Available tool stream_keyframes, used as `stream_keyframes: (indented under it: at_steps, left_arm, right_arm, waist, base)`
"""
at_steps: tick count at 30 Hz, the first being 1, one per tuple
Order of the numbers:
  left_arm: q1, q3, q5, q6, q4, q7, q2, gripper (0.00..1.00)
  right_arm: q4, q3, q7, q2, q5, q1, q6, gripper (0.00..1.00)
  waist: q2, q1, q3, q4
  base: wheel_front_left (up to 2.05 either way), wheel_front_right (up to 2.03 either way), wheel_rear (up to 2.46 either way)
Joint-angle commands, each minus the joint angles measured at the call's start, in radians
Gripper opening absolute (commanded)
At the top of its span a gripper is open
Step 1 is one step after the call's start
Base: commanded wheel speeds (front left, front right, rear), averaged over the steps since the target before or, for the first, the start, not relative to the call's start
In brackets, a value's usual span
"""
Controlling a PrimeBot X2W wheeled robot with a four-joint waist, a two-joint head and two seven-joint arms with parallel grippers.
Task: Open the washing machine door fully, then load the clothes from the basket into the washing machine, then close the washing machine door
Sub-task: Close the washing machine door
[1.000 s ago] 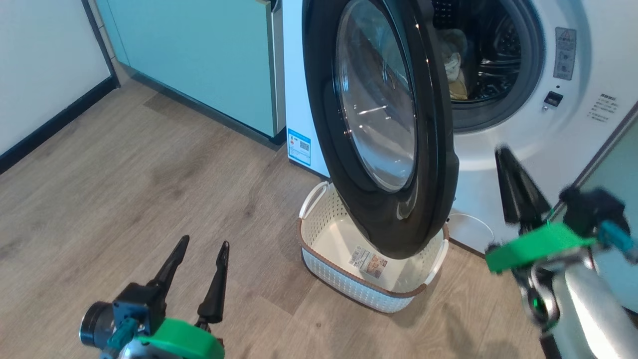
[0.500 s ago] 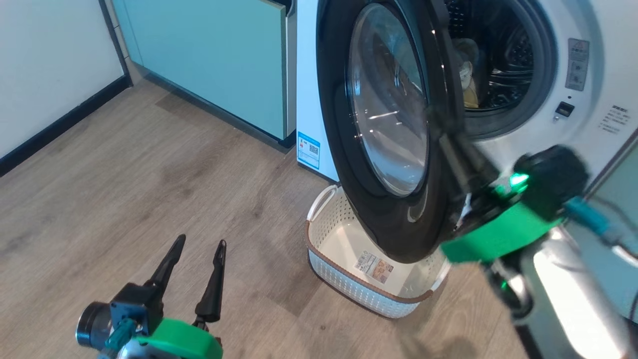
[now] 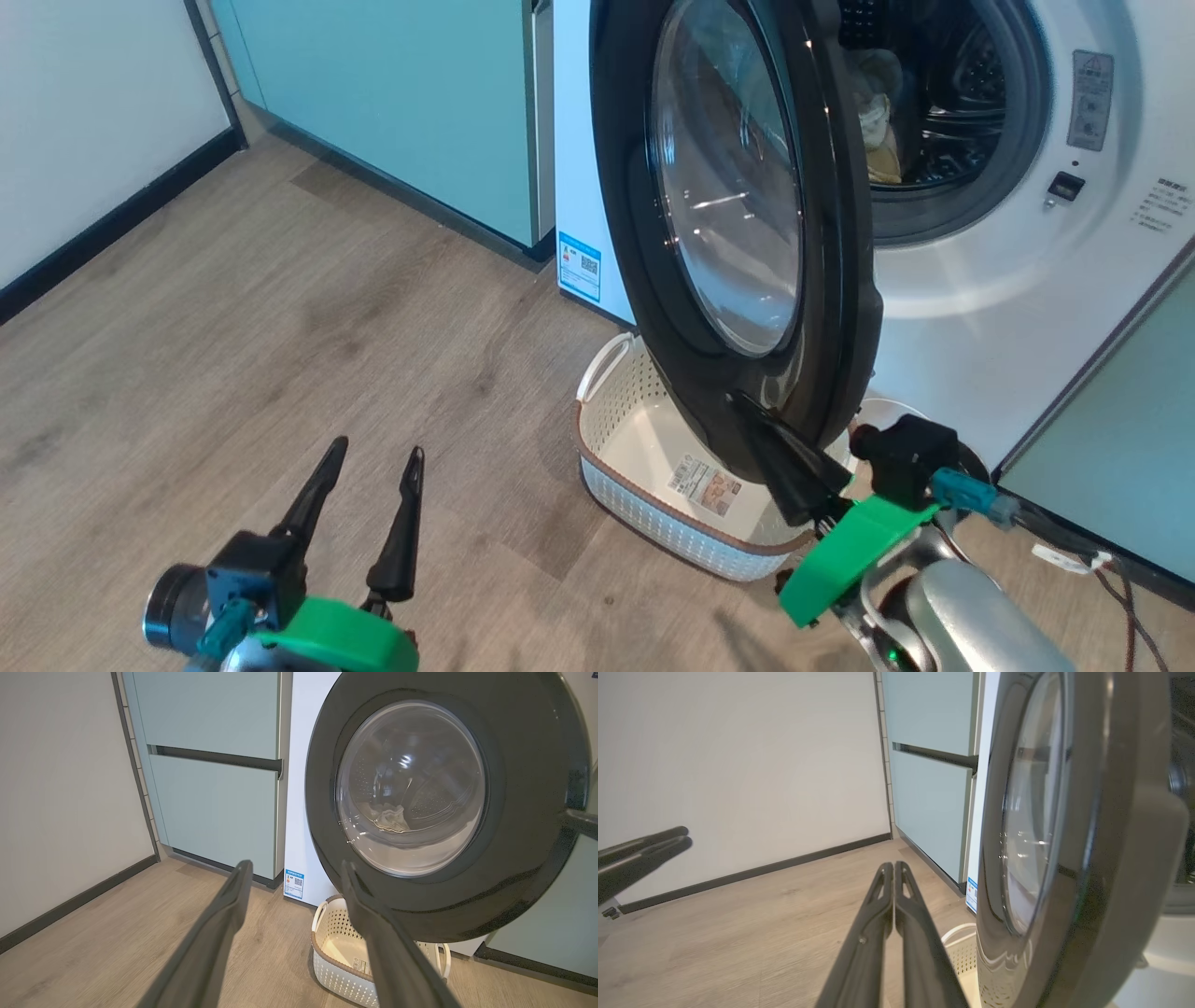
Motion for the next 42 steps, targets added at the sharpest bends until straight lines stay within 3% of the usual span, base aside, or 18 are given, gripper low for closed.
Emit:
stream_keyframes:
  at_steps: [1, 14, 42]
  left_arm:
    - [-0.061, 0.034, 0.002, 0.007, -0.028, -0.013, 0.013, 1.0]
    - [-0.072, 0.028, -0.008, 0.008, -0.019, -0.023, 0.009, 1.0]
    - [-0.076, 0.013, 0.008, 0.033, -0.021, -0.026, 0.022, 1.0]
  right_arm:
    - [0.005, -0.006, -0.02, 0.008, 0.007, -0.058, -0.003, 0.0]
    - [0.136, -0.059, -0.067, 0.011, 0.009, -0.123, -0.003, 0.0]
    - [0.188, -0.132, -0.09, 0.003, -0.005, -0.144, -0.003, 0.0]
  waist:
    - [0.0, 0.0, 0.004, -0.001]
    - [0.0, 0.0, 0.016, 0.004]
    - [0.0, 0.0, 0.029, -0.004]
  base:
    - [0.0, 0.0, 0.0]
    - [0.0, 0.0, 0.0]
    - [0.0, 0.0, 0.0]
